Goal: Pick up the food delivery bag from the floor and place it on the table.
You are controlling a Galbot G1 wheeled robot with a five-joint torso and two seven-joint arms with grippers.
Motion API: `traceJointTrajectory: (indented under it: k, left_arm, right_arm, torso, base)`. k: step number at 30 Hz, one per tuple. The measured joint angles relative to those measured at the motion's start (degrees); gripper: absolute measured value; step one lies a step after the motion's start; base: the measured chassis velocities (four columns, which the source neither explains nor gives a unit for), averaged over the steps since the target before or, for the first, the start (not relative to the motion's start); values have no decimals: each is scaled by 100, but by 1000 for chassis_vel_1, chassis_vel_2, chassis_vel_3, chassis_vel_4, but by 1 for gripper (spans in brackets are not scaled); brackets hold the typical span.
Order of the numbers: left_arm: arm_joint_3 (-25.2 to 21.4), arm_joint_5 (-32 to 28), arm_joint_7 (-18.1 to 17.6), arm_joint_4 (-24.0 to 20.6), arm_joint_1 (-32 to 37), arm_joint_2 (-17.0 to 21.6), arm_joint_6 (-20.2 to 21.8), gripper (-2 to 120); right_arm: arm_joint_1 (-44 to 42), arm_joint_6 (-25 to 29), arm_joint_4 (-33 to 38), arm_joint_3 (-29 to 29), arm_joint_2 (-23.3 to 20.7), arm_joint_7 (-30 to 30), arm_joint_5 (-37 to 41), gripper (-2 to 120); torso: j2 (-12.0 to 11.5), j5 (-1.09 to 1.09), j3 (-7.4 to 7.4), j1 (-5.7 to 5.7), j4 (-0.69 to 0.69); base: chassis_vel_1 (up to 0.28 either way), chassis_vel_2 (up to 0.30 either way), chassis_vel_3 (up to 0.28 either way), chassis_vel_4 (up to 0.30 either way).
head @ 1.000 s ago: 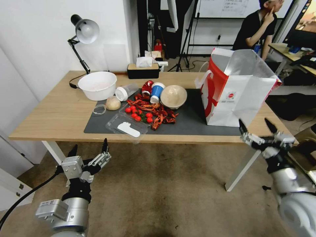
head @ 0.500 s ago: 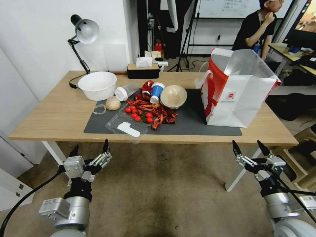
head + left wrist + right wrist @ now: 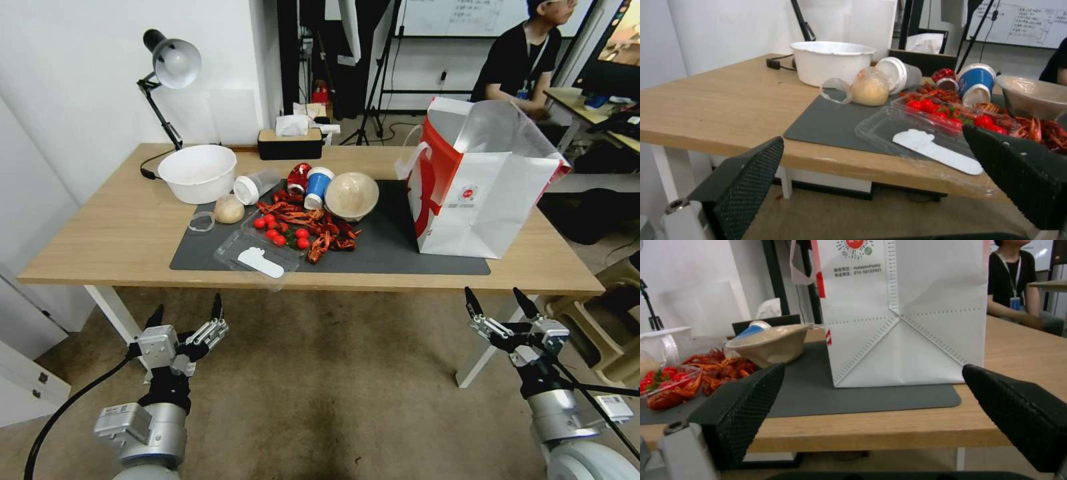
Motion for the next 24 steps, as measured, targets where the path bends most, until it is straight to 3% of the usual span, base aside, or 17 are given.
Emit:
traceJointTrajectory:
  k: [24]
  left_arm:
    - [21, 40, -17, 114, -26, 4, -108, 100]
  right_arm:
    - [5, -70, -23, 7, -29, 2, 76, 100]
  torso:
    - [0, 0, 0, 0, 0]
  base:
    - [0, 0, 0, 0]
